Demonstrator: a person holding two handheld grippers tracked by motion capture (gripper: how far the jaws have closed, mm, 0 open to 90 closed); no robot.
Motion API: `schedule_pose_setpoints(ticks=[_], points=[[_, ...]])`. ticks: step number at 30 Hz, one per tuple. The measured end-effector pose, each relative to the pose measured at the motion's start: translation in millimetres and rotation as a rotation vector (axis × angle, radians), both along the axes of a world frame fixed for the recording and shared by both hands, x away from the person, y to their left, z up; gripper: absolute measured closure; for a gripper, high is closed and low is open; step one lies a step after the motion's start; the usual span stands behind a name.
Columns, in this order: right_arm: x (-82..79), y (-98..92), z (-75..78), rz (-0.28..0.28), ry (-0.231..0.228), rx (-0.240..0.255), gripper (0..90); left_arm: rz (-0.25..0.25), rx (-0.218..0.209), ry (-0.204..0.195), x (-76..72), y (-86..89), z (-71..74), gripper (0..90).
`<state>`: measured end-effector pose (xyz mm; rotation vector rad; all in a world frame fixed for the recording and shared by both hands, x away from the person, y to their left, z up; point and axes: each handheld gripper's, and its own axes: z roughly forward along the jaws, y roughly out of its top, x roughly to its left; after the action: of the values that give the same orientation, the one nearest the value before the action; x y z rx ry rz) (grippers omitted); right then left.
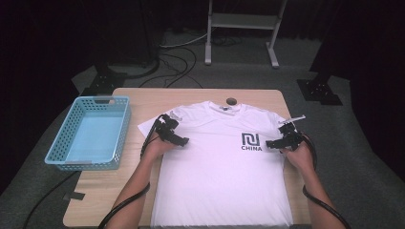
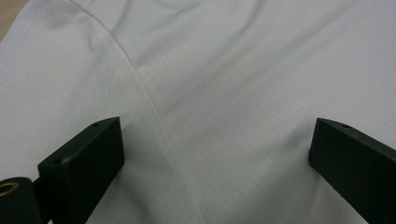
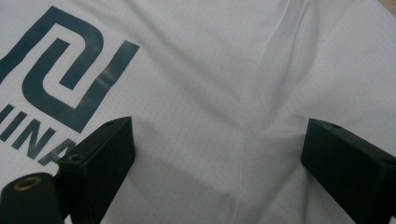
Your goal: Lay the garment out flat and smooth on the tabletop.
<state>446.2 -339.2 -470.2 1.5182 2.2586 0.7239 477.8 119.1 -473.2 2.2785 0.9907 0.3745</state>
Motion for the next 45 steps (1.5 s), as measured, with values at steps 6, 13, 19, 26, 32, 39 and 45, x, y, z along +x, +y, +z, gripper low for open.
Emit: schedule_pose_setpoints(ticks=[6, 13, 19, 26, 32, 39, 45], points=[[9.7, 0.5, 0.6, -0.007, 0.009, -0.002, 9.1, 0.003, -0.001, 0.002, 14.0, -0.4, 0.2, 2.5], [21.1, 0.9, 0.8, -0.014, 0.011, -0.002, 8.6, 0.010, 0.002, 0.005, 31.1, -1.0, 0.7, 2.4], [34.5, 2.7, 0.6, -0.024, 0.011, -0.001, 7.7, 0.018, -0.001, 0.003, 43.0, 1.2, 0.6, 2.5], [53.2, 9.9, 1.0, -0.019, 0.022, -0.001, 6.3, 0.037, -0.011, -0.009, 52.8, 6.9, -0.4, 2.5], [69.4, 15.0, 0.8, -0.004, 0.019, -0.004, 5.4, 0.051, -0.010, -0.010, 62.0, 11.9, -0.2, 2.5], [83.8, 19.7, 0.0, 0.020, 0.010, -0.002, 4.4, 0.069, -0.020, -0.018, 70.8, 17.8, -1.0, 2.5], [97.9, 22.0, -0.1, 0.045, 0.008, -0.002, 4.1, 0.079, -0.021, -0.020, 78.4, 21.0, -1.1, 2.5]])
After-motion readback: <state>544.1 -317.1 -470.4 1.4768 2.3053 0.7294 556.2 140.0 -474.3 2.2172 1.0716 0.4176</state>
